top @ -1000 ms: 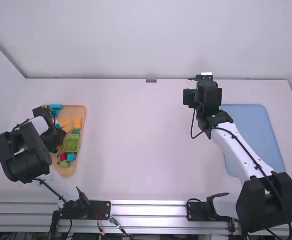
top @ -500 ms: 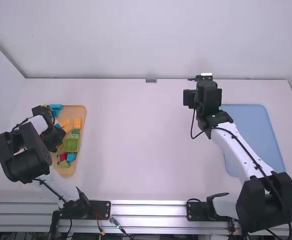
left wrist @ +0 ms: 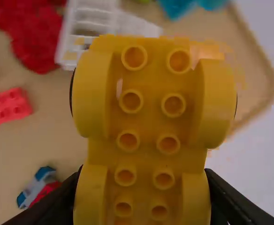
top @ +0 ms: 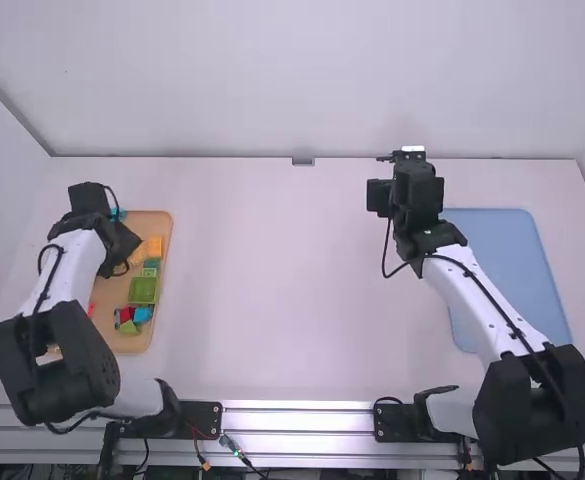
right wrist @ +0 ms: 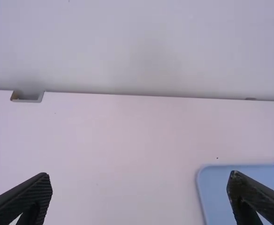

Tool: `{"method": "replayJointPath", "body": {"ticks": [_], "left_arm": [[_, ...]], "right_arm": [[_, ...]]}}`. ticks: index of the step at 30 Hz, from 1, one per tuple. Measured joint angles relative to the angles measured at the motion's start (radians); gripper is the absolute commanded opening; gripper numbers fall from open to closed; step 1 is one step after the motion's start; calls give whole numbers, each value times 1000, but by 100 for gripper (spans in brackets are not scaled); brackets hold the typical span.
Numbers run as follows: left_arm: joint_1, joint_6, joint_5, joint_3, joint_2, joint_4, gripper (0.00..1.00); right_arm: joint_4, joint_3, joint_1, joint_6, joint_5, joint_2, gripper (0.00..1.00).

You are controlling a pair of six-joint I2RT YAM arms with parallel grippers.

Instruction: Assemble lego blocks to make yellow taxi

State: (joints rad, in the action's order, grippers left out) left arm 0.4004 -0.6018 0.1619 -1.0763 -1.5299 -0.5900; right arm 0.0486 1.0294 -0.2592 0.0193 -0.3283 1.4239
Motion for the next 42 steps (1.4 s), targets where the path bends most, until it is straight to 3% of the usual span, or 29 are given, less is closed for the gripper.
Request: {"method": "replayJointPath", "body": {"ticks": [4,7,12,22,28,33,42], "left_arm": [[-167,175,0,-2,35,5,54],[-269,289,-1,-2,36,5,50],[-458,651,-143,-2,36,-14,53],[-618,1184,-411,-2,36,-60,51],[-697,1326,-473,-2,21,-23,52],[-791,1394,-473,-2,-94,29,50],[-940,1423,-354,-2,-274,139,54]], "right_arm": [[0,0,0,0,0,0,99],[2,0,0,0,0,0,99],[19,0,0,0,3,0,99],[61,1,0,0,3,0,99],[64,1,0,0,2,0,99],[64,1,0,0,3,0,99],[64,0,0,0,3,0,99]]}}
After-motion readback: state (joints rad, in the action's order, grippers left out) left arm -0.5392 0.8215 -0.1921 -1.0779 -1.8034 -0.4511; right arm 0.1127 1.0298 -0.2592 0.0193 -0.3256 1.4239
